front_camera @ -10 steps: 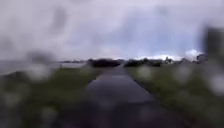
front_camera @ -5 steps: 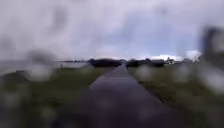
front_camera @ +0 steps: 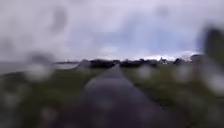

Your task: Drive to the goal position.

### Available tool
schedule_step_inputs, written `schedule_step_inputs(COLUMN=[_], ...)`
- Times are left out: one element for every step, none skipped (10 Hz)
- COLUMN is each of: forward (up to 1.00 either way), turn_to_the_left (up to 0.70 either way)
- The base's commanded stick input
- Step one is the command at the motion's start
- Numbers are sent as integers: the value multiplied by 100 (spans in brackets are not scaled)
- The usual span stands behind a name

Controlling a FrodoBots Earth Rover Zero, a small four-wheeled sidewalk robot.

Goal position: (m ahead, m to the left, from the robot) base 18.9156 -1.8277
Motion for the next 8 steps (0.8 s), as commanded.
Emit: schedule_step_inputs(forward=[70, 70, 70, 70, 70, 70, 70, 70], turn_to_the_left=[0, 0, 0, 0, 0, 0, 0, 0])
